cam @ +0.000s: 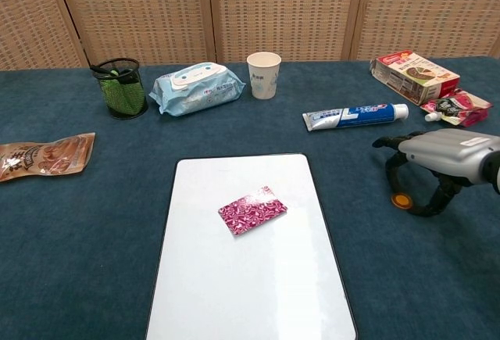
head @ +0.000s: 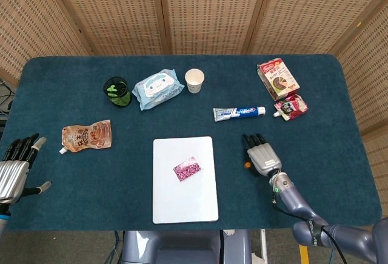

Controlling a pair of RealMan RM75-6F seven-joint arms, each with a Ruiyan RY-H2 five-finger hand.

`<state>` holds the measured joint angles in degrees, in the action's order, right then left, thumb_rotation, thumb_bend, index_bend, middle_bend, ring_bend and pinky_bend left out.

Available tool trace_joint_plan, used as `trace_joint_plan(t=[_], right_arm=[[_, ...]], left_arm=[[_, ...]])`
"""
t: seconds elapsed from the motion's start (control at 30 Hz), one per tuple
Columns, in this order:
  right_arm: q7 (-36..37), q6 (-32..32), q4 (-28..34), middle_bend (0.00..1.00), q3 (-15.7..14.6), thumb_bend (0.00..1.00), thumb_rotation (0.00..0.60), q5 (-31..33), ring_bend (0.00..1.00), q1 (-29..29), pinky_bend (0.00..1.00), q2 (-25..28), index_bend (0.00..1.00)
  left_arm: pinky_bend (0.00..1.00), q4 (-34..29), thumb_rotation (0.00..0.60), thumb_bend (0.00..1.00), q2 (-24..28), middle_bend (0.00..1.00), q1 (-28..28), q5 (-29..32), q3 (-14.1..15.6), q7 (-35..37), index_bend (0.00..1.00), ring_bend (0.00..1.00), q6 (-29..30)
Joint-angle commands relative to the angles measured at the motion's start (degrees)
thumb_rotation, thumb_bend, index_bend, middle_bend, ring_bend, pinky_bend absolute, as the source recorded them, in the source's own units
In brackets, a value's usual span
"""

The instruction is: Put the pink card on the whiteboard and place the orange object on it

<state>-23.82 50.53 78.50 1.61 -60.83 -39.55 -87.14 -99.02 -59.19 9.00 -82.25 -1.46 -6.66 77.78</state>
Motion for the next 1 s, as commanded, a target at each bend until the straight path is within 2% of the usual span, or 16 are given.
trace_joint_plan(t=[0.03,0.33,0.63,0.83,1.0], right_arm=[[-1.0,-0.5,0.0,0.0,0.3,0.37,0.6,0.9,0.0,-0.2,0.0,-0.1,0.55],[-1.3,0.0,2.5,0.0,1.2,0.4,0.6,0.9,0.0,-0.1,0.0,0.7,0.57],[-3.9,0.0,12.3,0.0,5.8,0.4,0.6,3.1,0.0,-3.7,0.0,3.0,0.57],[-11.4,-0.5,14.3,0.0,8.9,0.4,0.6,9.7,0.0,-9.6,0.0,-1.1,0.57],[-17.4,0.2,13.8,0.0,9.9,0.4,0.6,15.5,0.0,-14.2,0.0,-5.8,0.57]], left_arm=[[0.0,0.0,0.6,0.0,0.0,0.0,0.0,0.0,0.0,0.1,0.0,0.0,0.0],[0.0,0.1,0.6,0.0,0.1,0.0,0.0,0.0,0.0,0.4,0.0,0.0,0.0],[0.0,0.0,0.6,0.0,0.1,0.0,0.1,-0.1,0.1,0.2,0.0,0.0,-0.2],[0.0,0.1,0.6,0.0,0.2,0.0,0.3,0.2,0.0,0.5,0.0,0.0,-0.5],[0.0,0.5,0.6,0.0,0.5,0.0,0.5,1.3,-0.4,1.8,0.0,0.0,-1.3]])
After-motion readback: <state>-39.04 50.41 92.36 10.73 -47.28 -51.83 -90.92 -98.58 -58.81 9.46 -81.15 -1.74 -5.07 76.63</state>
